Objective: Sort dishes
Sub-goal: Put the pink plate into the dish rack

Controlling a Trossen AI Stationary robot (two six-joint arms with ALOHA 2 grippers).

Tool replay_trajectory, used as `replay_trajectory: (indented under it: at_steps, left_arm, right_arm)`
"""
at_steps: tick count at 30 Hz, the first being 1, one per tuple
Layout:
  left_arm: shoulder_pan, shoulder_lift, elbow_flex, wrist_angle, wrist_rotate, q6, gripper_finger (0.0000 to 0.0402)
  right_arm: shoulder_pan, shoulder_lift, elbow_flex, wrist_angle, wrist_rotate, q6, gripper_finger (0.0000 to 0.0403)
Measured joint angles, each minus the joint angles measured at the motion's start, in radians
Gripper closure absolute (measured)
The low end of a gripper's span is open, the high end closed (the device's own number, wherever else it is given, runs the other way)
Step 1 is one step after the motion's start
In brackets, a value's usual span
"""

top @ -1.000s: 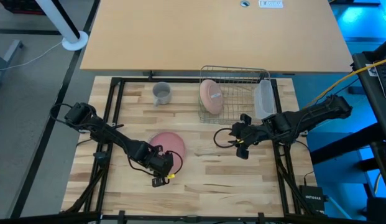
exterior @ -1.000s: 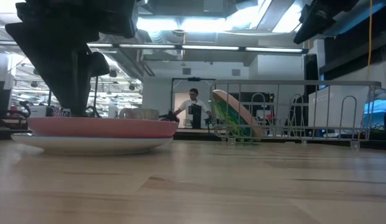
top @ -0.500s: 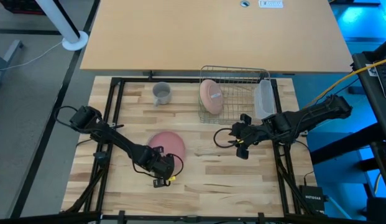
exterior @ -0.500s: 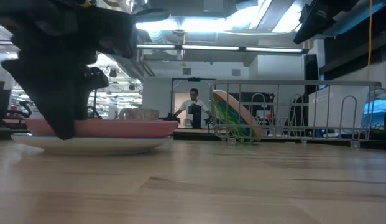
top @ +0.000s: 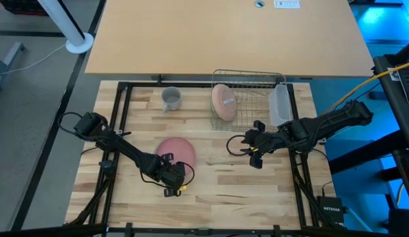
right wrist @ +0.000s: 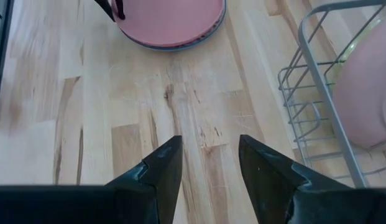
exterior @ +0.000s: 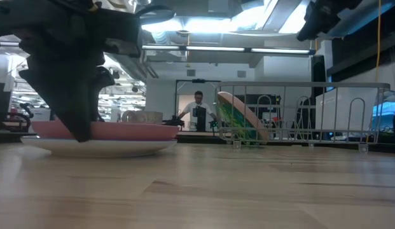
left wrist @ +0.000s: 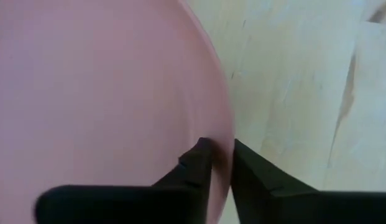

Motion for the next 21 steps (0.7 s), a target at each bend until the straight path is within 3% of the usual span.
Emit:
replay_trajectory:
  at_steps: [4,15,21]
  left_arm:
    - [0.0,-0.002,0.002,0.0,0.012,-0.001,0.0393]
    - [0.001,-0.027,0.09,-0.022,0.084,-0.058,0.0399]
    - [0.014,-0.079,0.162,-0.021,0.084,-0.071,0.0401]
  right_arm:
    - [0.0,0.0,0.0,0.006,0.0,0.0,0.024]
    - [0.0,0.0,0.0,0.006,0.0,-0.005,0.024]
    - [-0.001,-0.009,0.034,0.002,0.002,-0.086,0.024]
